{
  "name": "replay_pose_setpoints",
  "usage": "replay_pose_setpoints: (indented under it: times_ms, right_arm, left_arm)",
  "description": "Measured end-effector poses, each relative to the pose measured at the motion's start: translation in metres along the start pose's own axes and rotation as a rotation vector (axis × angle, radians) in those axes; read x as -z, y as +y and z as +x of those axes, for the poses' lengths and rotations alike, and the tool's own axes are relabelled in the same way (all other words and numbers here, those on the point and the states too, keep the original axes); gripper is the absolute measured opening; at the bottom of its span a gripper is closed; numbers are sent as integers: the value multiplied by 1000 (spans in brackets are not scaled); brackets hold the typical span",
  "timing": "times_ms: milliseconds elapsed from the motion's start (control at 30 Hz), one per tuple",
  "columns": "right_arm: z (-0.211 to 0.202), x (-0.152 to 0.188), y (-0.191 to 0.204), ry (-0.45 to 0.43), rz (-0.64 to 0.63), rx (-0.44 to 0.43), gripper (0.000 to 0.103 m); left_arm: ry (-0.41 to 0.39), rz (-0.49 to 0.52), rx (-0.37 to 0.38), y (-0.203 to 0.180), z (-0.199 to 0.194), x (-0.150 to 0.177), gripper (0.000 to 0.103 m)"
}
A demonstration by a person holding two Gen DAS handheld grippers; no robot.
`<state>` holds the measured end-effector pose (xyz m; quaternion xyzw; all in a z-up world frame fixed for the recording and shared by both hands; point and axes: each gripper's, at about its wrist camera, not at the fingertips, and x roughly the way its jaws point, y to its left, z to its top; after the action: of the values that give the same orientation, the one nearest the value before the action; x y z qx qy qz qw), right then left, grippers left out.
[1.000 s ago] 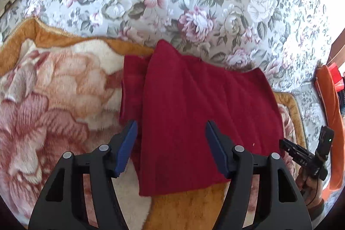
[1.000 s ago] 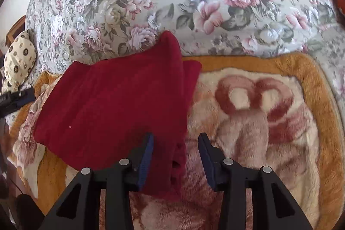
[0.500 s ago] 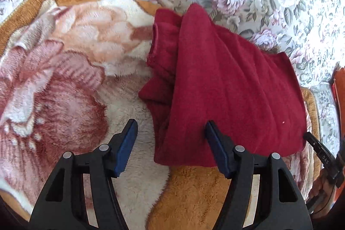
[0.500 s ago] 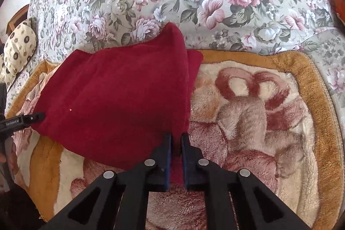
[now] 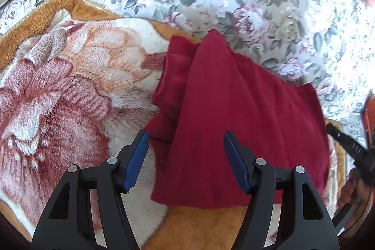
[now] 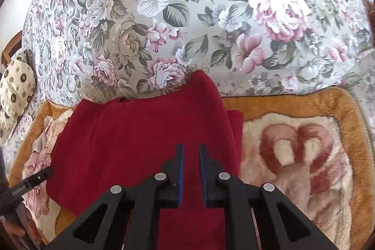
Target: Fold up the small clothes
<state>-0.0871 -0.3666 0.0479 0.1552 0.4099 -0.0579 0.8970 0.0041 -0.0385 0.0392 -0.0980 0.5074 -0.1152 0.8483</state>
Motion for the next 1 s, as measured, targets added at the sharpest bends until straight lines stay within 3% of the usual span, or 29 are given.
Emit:
replay_pose_setpoints:
  times_ms: [67, 133, 233, 333, 600, 667, 733, 833, 900, 1000]
  right_arm:
    - [22, -7, -4, 12, -6, 26, 11]
    - [47, -9, -19, 38, 36, 106, 11]
    - [60, -8, -35, 27, 107, 74, 11]
    - [51, -7, -16, 41, 56, 87, 11]
    - [49, 31, 105, 98, -76, -220, 17]
    - [56, 29, 142, 115, -105, -275, 31]
    - [66, 16, 180, 134, -159, -293, 38]
    - [87, 7, 231, 181, -241, -287, 38]
    - [105, 8, 253, 224, -283, -215, 38]
    - [123, 10, 260, 251, -280, -188, 37]
  left_arm:
    - [17, -19, -16, 8, 10, -2, 66]
    - [30, -35, -17, 15, 16, -6, 66]
    - [45, -55, -3, 23, 20, -10, 66]
    - [41, -62, 0, 26, 18, -11, 66]
    - [31, -55, -1, 27, 5, -3, 66]
    - [33, -52, -3, 29, 1, -2, 66]
    - [38, -52, -3, 32, 0, -1, 66]
    - [58, -54, 8, 36, 2, 0, 66]
    - [63, -54, 17, 39, 0, 0, 66]
    - [64, -52, 36, 42, -3, 1, 66]
